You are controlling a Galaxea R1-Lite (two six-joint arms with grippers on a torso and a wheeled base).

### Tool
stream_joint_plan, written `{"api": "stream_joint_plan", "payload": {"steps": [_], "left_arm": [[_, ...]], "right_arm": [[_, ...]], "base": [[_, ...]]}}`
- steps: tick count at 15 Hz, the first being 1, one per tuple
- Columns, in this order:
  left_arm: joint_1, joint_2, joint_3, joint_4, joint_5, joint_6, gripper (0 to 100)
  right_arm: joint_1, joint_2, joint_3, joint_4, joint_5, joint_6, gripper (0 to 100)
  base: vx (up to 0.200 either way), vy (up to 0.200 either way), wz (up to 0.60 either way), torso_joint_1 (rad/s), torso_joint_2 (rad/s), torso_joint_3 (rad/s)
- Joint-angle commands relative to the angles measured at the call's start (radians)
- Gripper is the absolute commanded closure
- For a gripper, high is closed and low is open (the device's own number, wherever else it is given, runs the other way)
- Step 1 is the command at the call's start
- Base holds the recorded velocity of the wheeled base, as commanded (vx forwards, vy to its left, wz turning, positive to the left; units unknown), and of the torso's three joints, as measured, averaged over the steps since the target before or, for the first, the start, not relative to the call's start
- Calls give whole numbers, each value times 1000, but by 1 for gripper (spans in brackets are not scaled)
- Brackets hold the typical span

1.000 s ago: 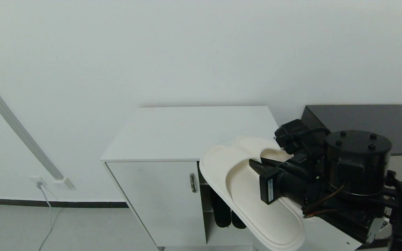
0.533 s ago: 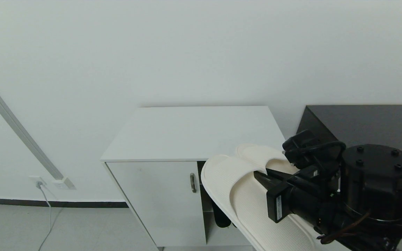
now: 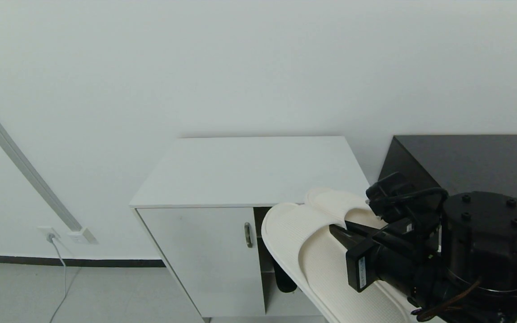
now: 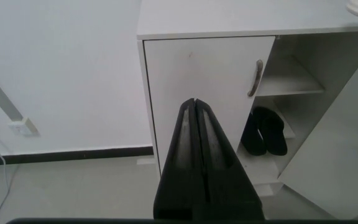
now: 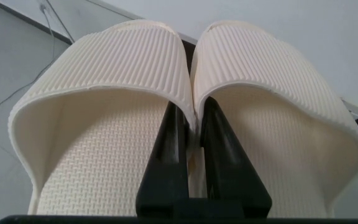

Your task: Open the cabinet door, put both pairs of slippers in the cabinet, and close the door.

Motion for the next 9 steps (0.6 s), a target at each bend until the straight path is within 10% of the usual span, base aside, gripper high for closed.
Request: {"api": "stream_joint_plan", "payload": {"steps": [1, 9], "left_arm": [[0, 1, 0, 1, 0, 0, 100], [0, 1, 0, 1, 0, 0, 100]], "right_arm": [[0, 5, 2, 0, 1, 0, 100], [0, 5, 10, 0, 2, -1, 100]], "base": [[0, 0, 0, 0, 0, 0], [0, 0, 0, -165, 389, 215]]}}
